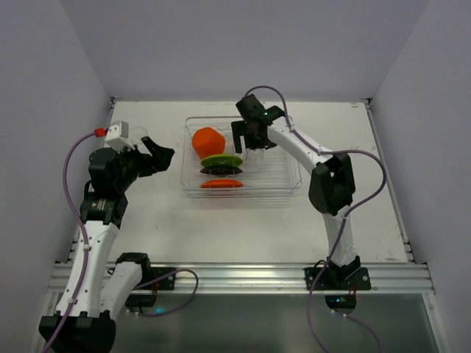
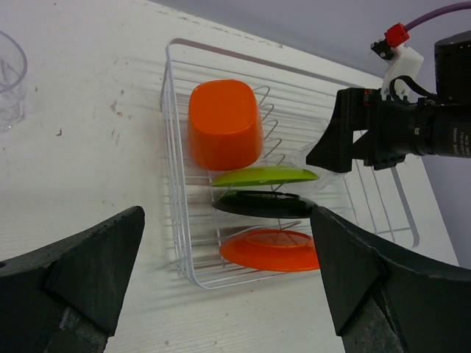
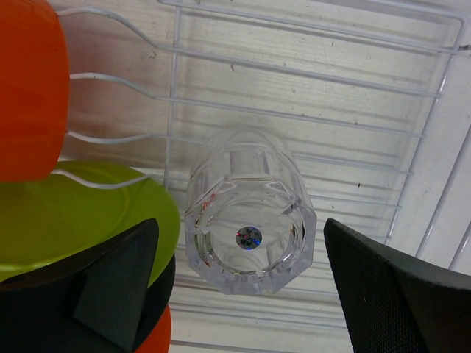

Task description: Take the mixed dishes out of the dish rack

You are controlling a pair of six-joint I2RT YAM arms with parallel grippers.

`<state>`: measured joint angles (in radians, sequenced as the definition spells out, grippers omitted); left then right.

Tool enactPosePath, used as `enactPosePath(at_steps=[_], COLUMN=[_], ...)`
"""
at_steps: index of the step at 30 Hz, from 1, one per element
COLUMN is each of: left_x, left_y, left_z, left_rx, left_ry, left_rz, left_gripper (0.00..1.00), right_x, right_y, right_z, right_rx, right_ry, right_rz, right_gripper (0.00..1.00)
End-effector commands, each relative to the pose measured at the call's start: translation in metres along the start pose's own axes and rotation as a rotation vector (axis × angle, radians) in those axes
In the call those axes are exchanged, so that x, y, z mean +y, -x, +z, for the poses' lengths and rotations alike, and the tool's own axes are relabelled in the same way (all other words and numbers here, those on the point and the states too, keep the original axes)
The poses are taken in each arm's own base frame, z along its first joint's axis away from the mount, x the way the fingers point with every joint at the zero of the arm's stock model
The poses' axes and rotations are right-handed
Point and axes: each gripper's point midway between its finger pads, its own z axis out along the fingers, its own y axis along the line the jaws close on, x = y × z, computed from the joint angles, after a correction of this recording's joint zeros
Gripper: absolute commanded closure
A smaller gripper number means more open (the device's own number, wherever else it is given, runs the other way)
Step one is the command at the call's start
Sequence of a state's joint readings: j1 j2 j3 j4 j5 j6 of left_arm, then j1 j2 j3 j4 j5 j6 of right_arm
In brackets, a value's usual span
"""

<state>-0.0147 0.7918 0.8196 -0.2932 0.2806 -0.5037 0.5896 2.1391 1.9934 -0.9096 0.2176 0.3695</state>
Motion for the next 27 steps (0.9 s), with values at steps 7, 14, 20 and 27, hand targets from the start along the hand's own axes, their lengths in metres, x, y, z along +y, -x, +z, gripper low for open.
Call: enactPosePath(at_steps=[7,14,20,27], left_x=[-0.004,-0.004,-0.004,-0.003], left_y=[0.005,0.004,0.003,0.003], left_z=[-0.001,0.0,0.0,0.001], left_rx=[-0.028,-0.027,-0.023,-0.023], left_ry=[-0.026,-0.025,-0.025,-0.025], left_rz=[0.038,0.038,0.037,0.037], left_gripper=[0.0,0.0,0.0,0.0], right_x=[-0.004,-0.002,0.0,-0.002], right_y=[0.006,0.004,0.002,-0.006], right_z=[0.004,0.007,0.01,0.015], right_rx=[-0.013,-0.007,0.001,0.026], right_ry=[0.007,0.018,0.027,0.015], right_rz=[0.039,0.035,0.033,0.043], right_gripper=[0.11,0.2,0.28,0.27])
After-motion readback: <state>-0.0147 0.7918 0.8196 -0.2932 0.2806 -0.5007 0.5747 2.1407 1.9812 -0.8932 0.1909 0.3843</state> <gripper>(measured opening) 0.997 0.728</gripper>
